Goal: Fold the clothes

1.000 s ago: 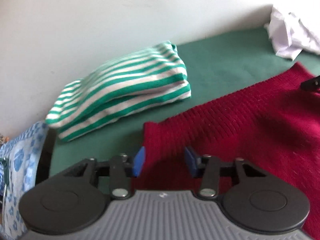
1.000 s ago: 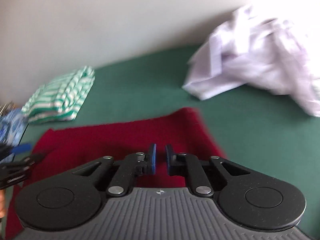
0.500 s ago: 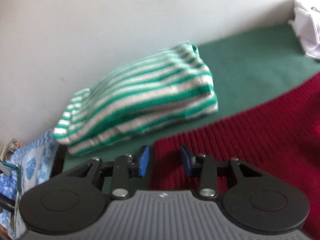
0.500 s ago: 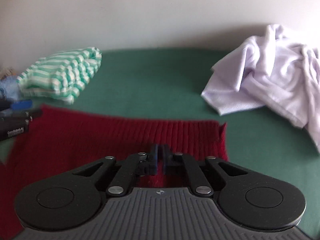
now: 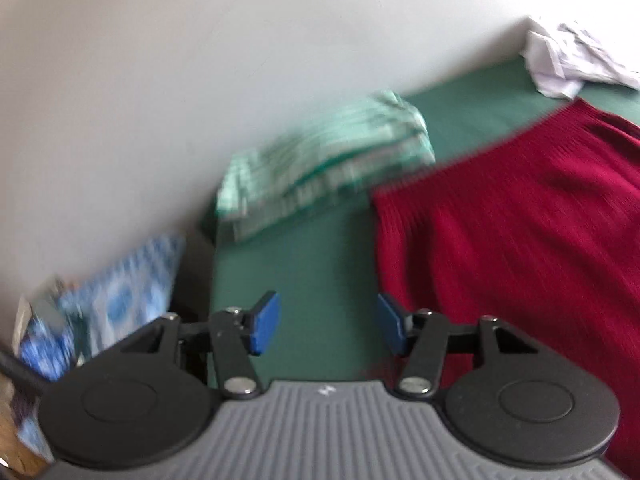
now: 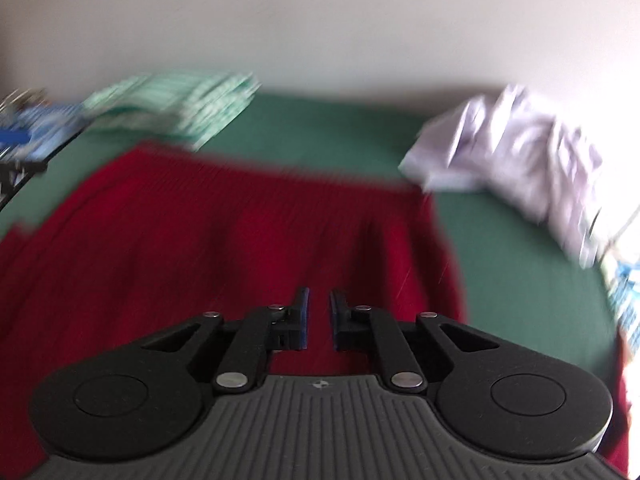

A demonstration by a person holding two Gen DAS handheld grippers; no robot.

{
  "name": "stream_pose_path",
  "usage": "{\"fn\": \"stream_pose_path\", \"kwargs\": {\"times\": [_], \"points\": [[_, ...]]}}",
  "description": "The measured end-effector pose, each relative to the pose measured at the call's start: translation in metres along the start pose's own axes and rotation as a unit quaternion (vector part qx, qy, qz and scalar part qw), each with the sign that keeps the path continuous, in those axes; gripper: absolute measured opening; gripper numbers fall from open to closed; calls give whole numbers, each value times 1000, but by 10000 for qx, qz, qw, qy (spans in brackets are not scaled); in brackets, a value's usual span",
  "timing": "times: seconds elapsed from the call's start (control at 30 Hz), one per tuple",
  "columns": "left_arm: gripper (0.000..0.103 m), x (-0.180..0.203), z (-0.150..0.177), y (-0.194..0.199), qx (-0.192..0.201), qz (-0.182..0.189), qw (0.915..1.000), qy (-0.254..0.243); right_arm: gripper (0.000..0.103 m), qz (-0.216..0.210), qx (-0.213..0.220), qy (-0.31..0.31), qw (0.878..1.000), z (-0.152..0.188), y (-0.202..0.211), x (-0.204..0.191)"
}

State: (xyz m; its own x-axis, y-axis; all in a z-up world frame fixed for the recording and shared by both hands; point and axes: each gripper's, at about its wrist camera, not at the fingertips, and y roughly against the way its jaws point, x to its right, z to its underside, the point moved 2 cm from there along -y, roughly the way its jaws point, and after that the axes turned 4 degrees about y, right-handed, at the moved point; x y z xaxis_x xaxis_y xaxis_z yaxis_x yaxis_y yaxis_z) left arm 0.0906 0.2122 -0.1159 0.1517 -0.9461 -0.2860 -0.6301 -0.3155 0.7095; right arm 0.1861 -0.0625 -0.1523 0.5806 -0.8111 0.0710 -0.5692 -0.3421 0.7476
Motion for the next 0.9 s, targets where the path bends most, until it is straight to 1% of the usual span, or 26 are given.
{"fn": "stream_pose_path", "kwargs": {"times": [0.03,0.07,0.1,0.13,0.17,0.23,0.27,0.3,0.33,0.37,0.43,0.47,0.5,0.53,0.57,0.63,0.67,0.7,0.8,0.9], "points": [[59,-6,13,9,-68,65,9999,72,8,99,10,-18,9999,13,3,-4],[59,-13,25,15,-111,78,9998,149,11,198,20,-36,9998,26,7,-8],[59,-20,36,21,-155,91,9996,225,16,485,3,-103,9988,32,10,-10],[58,-27,48,27,-199,104,9993,302,17,823,-23,-182,9964,36,12,-11],[58,-34,59,32,-243,118,9989,378,18,1044,-31,-410,9937,38,18,-7],[62,-47,81,45,-306,159,9980,528,17,820,297,-896,9922,38,44,-13],[69,-51,92,53,-317,172,9978,554,17,645,444,-1006,9918,38,56,-19],[72,-54,102,58,-347,160,9979,517,19,553,535,-1000,9920,38,67,-29],[73,-56,114,62,-411,172,9979,462,22,567,563,-885,9929,40,76,-41],[76,-59,126,67,-506,240,9975,442,23,602,577,-746,9937,43,84,-54],[82,-59,147,74,-724,596,9944,491,25,583,584,-484,9954,50,95,-76],[88,-59,157,76,-835,797,9920,521,25,524,567,-401,9962,53,98,-84],[92,-57,165,77,-901,901,9902,578,25,458,551,-317,9969,58,102,-93],[91,-55,171,76,-931,930,9891,654,26,390,535,-230,9975,62,107,-102],[89,-53,176,75,-962,959,9880,730,26,346,521,-138,9979,64,108,-108],[62,-48,178,80,-858,1243,9852,812,27,312,500,-18,9983,67,115,-119],[34,-45,176,83,-804,1287,9853,781,27,312,485,-29,9983,67,116,-122],[10,-42,174,86,-768,1229,9870,701,27,317,470,-52,9984,67,117,-125],[10,-45,178,92,-729,824,9930,424,27,351,469,-210,9981,66,121,-125],[10,-67,181,94,-789,177,9962,335,28,382,601,-454,9964,66,129,-115]]}}
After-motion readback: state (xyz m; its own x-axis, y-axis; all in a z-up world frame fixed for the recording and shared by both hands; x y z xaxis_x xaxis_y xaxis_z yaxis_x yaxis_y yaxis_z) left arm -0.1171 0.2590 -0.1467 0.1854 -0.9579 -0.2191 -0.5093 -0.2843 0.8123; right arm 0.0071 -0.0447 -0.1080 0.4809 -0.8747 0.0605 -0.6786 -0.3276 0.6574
